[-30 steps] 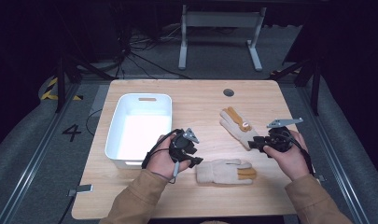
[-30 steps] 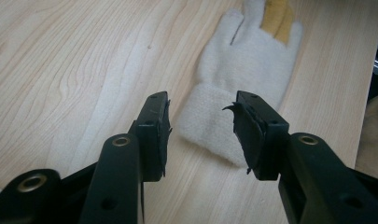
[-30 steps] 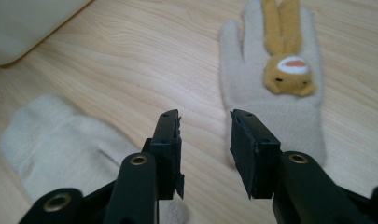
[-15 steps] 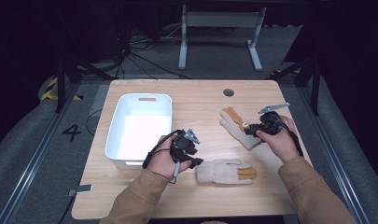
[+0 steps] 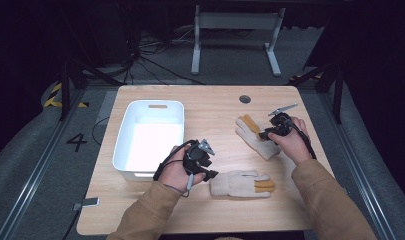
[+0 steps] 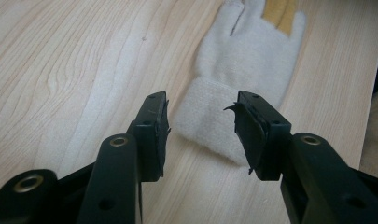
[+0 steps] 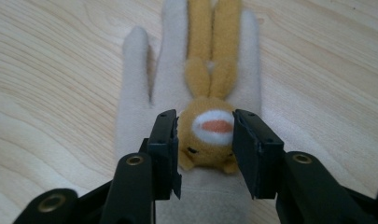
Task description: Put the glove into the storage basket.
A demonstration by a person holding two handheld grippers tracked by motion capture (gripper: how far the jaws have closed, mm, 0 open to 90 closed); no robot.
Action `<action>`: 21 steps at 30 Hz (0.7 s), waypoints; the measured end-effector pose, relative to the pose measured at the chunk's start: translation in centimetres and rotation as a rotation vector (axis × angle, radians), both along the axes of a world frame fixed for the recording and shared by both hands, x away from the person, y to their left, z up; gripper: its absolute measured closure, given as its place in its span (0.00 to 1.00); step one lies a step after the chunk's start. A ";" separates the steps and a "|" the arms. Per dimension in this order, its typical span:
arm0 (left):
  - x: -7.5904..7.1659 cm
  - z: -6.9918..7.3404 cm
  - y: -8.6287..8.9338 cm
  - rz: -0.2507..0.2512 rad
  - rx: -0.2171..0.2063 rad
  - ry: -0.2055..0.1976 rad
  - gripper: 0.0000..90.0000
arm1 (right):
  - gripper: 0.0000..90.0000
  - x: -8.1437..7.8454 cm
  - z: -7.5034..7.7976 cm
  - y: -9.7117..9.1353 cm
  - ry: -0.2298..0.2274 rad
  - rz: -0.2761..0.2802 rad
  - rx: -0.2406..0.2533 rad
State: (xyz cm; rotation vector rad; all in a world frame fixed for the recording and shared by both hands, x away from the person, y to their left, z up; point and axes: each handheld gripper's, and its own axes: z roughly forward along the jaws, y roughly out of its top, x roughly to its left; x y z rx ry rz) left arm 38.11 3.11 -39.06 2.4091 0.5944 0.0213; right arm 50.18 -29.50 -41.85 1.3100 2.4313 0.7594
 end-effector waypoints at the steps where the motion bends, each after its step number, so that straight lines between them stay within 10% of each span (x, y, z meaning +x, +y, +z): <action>1: 0.0 0.0 0.0 -0.001 0.001 0.001 0.62 | 0.68 0.0 0.0 0.0 0.000 0.000 0.000; 21: -0.1 -0.2 -0.2 -0.012 0.008 -0.001 0.63 | 0.98 0.2 -0.5 0.0 0.047 -0.012 -0.011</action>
